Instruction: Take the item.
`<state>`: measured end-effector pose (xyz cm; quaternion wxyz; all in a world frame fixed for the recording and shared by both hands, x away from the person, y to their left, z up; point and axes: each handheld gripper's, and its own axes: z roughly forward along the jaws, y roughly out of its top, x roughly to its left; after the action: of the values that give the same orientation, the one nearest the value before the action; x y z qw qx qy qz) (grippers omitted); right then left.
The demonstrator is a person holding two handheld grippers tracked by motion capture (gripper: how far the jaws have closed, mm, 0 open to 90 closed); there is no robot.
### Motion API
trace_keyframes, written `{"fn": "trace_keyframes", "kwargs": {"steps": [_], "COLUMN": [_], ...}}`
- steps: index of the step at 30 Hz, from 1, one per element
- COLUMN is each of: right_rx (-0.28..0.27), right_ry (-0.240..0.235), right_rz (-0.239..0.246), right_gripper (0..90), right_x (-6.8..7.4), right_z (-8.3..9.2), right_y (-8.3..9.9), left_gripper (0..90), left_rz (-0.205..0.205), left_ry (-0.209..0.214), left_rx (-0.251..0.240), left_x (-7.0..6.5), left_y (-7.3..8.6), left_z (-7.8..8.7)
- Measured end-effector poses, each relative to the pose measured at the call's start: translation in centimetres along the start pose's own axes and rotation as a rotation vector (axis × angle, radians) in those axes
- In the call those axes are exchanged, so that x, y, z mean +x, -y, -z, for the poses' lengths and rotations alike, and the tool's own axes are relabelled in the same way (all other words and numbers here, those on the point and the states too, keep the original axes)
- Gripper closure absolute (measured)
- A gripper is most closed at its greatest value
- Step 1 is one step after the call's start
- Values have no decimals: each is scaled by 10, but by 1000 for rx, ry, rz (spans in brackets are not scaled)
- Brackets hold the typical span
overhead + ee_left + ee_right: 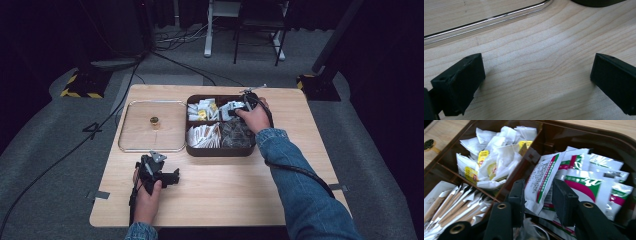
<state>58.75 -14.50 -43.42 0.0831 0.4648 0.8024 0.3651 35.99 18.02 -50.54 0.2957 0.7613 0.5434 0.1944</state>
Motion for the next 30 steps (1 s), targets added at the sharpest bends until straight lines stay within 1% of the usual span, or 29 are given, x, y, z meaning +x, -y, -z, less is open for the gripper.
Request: {"fn": "trace_keyframes", "kwargs": {"steps": [2, 5, 9, 10, 12, 14, 16, 19, 20, 23, 26, 30], "right_rx": [-2, 4, 6, 11, 11, 20, 31, 24, 24, 21, -5, -22], "right_ry": [-11, -14, -12, -7, -8, -8, -19, -14, -12, -7, -5, -9], "right_rz": [4, 8, 11, 7, 2, -7, -23, -36, -38, -47, -53, -53], "right_gripper": [643, 643, 647, 654, 659, 688, 756, 853, 869, 888, 892, 892], "right_x": [5, 9, 11, 11, 11, 10, 8, 8, 9, 10, 10, 10], "right_z": [-3, -6, -12, -16, -17, -21, -24, -22, -21, -18, -12, -6], "right_y": [-2, -4, -5, -5, -5, -5, -6, -9, -10, -11, -11, -12], "left_gripper": [0, 0, 0, 0, 0, 0, 0, 0, 0, 0, 0, 0], "left_rz": [2, 2, 0, 0, 0, 0, -2, -2, -2, -2, 0, 0], "left_ry": [0, 0, 0, 0, 0, 0, -2, -3, -3, -3, -2, -2], "left_rx": [-2, -2, 0, 0, 0, 0, 0, -1, -1, -1, -2, -2], "left_x": [0, 0, 0, 0, 0, 0, 0, 0, 0, 0, 0, 0], "left_y": [0, 0, 0, 0, 0, 0, 0, 0, 0, 0, 0, 0], "left_z": [0, 0, 0, 0, 0, 0, 0, 0, 0, 0, 0, 0]}}
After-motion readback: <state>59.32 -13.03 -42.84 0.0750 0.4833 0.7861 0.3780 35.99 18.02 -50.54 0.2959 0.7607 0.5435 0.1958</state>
